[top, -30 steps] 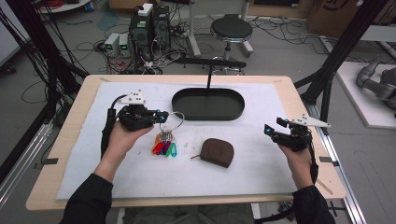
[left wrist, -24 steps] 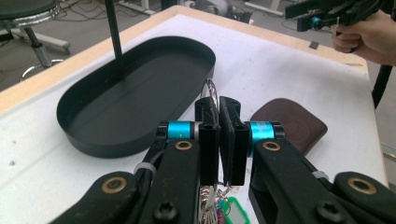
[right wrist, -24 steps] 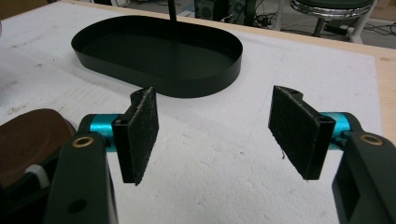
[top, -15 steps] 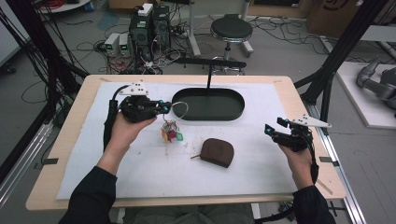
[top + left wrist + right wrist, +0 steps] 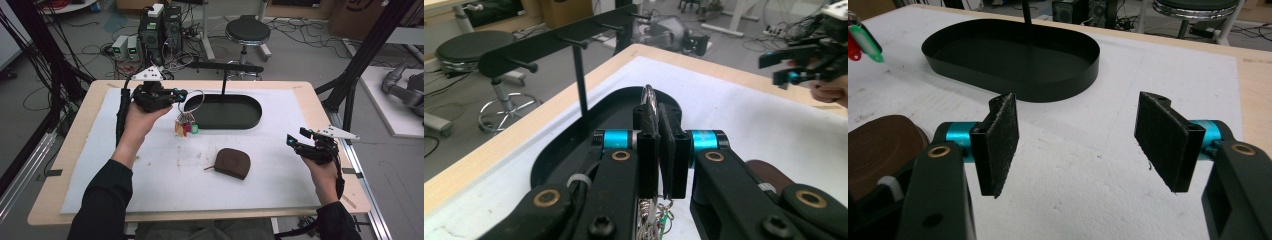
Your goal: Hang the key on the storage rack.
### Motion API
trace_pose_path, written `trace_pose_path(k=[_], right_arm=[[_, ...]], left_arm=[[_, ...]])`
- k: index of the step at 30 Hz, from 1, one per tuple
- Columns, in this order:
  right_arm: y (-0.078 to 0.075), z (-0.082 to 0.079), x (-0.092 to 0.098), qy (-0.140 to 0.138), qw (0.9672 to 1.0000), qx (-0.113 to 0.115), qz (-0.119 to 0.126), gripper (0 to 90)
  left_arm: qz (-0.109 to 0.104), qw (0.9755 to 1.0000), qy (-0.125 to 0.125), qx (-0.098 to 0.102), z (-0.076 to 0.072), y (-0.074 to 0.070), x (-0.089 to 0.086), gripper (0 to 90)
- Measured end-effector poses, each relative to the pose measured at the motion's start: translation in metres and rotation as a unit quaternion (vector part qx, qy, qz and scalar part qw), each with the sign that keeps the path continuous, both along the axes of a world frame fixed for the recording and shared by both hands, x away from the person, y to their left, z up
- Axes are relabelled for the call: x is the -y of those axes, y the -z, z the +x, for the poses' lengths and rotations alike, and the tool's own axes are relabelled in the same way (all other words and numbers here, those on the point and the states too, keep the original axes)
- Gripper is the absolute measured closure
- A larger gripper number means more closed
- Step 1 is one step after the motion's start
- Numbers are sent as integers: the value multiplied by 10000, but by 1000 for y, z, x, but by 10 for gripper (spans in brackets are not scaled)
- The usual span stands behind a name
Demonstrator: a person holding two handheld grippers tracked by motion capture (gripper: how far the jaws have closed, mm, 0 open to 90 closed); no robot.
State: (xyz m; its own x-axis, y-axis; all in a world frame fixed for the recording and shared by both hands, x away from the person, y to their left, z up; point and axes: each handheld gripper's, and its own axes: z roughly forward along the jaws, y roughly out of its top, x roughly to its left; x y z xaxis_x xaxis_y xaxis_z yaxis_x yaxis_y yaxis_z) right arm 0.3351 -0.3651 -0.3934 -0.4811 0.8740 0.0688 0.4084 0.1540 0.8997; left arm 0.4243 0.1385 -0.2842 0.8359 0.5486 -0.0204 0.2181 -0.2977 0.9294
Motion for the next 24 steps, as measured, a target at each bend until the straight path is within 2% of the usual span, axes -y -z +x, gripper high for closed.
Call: trace_pose_path(k=[14, 17, 24], right_arm=[[1, -1, 8, 32, 9999, 3, 140, 347], [2, -1, 10, 28, 9999, 20, 135, 347], [2, -2, 11, 44, 9998, 24, 179, 347]], left_arm=[[-157, 9996, -218, 34, 38, -5, 19, 865], [-212, 9991, -298, 217, 43, -6, 21, 865], [-207, 9984, -485, 201, 57, -2, 25, 865]])
